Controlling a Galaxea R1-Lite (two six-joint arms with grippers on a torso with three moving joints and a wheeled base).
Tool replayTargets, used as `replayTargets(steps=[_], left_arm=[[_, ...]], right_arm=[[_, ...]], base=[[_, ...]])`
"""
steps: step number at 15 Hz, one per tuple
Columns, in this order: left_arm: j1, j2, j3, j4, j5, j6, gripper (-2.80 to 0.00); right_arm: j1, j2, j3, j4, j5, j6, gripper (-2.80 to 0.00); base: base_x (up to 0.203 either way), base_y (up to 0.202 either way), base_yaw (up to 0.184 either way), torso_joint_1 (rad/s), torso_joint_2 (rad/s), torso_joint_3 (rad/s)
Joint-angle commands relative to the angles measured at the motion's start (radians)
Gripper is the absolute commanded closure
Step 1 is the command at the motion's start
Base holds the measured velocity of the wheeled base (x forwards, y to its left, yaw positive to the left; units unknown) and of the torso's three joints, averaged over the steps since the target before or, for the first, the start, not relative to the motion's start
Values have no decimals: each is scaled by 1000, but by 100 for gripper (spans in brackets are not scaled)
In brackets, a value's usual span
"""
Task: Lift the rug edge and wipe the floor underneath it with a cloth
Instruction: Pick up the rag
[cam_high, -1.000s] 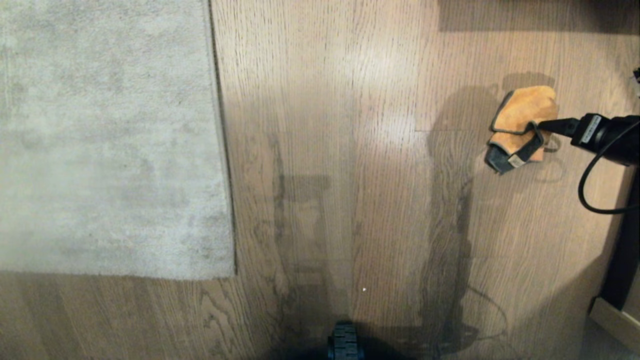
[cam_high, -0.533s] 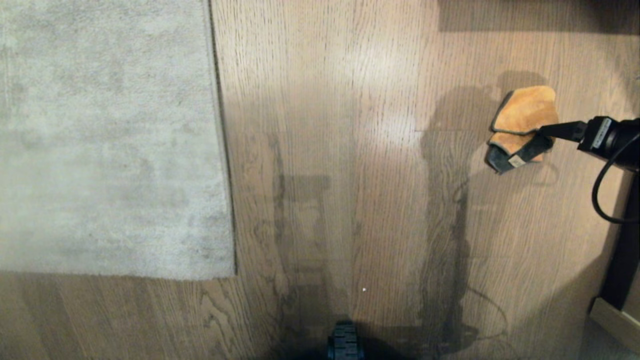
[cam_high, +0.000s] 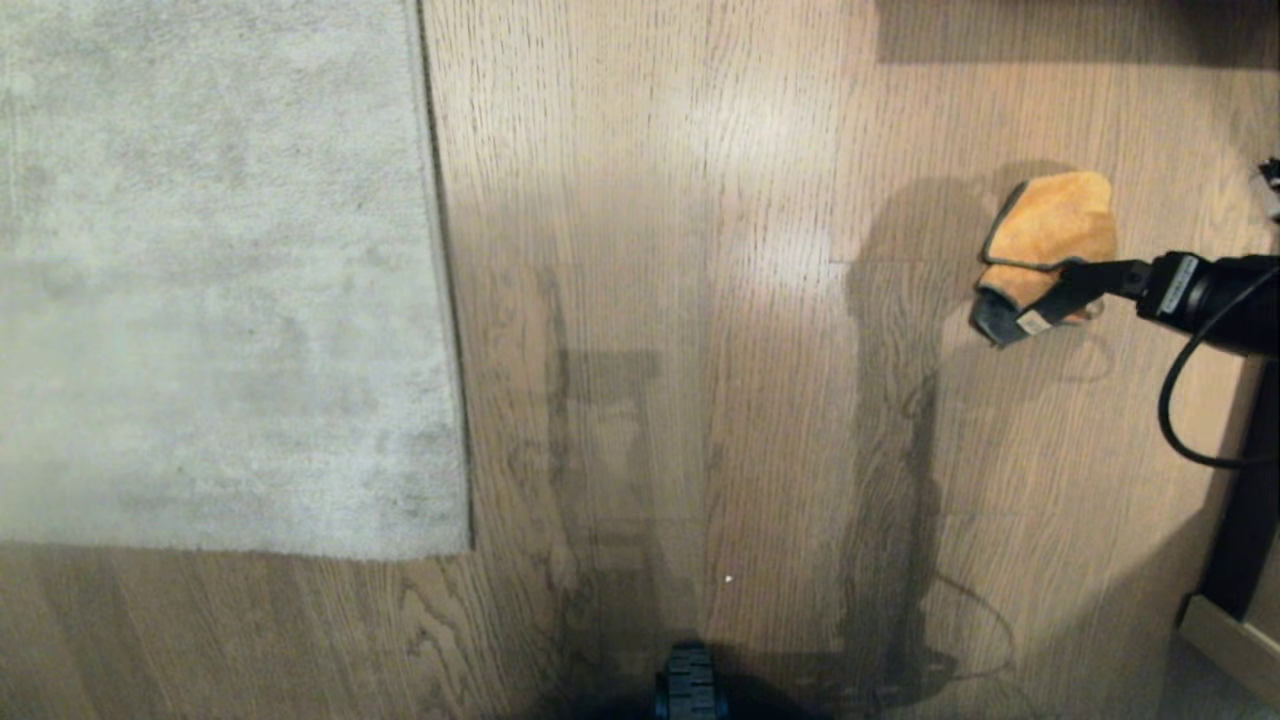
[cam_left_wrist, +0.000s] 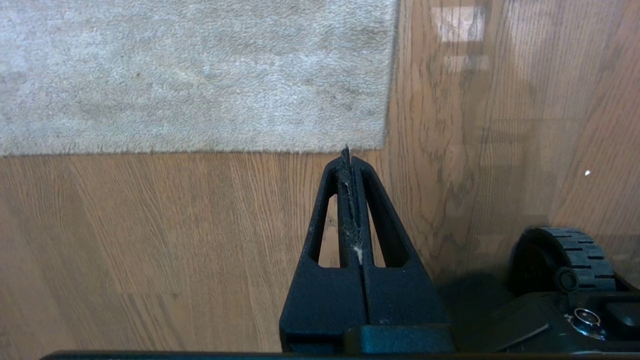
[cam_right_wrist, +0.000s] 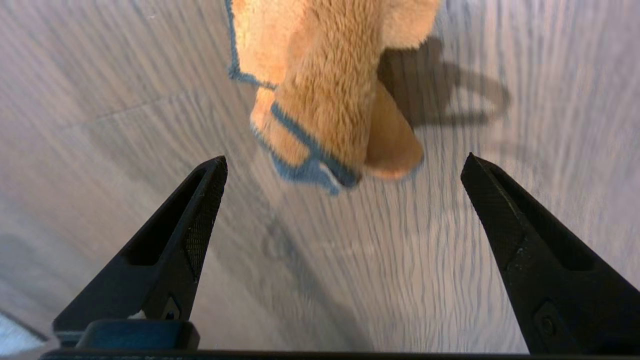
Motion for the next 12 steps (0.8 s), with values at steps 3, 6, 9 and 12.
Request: replayTargets(steps=[3, 6, 9, 12], left_arm=[[0, 0, 0, 0, 0, 0, 0], [0, 0, 0, 0, 0, 0, 0], [0, 0, 0, 0, 0, 0, 0], [0, 0, 0, 0, 0, 0, 0]], right_arm=[[11, 86, -12, -80, 0, 0, -280], [15, 120, -12, -129, -3, -3, -280], [17, 150, -16, -198, -11, -5, -280], [24, 160, -46, -206, -37, -6, -280]], base=[[0, 0, 0, 0, 0, 0], [0, 0, 0, 0, 0, 0], [0, 0, 0, 0, 0, 0], [0, 0, 0, 0, 0, 0]])
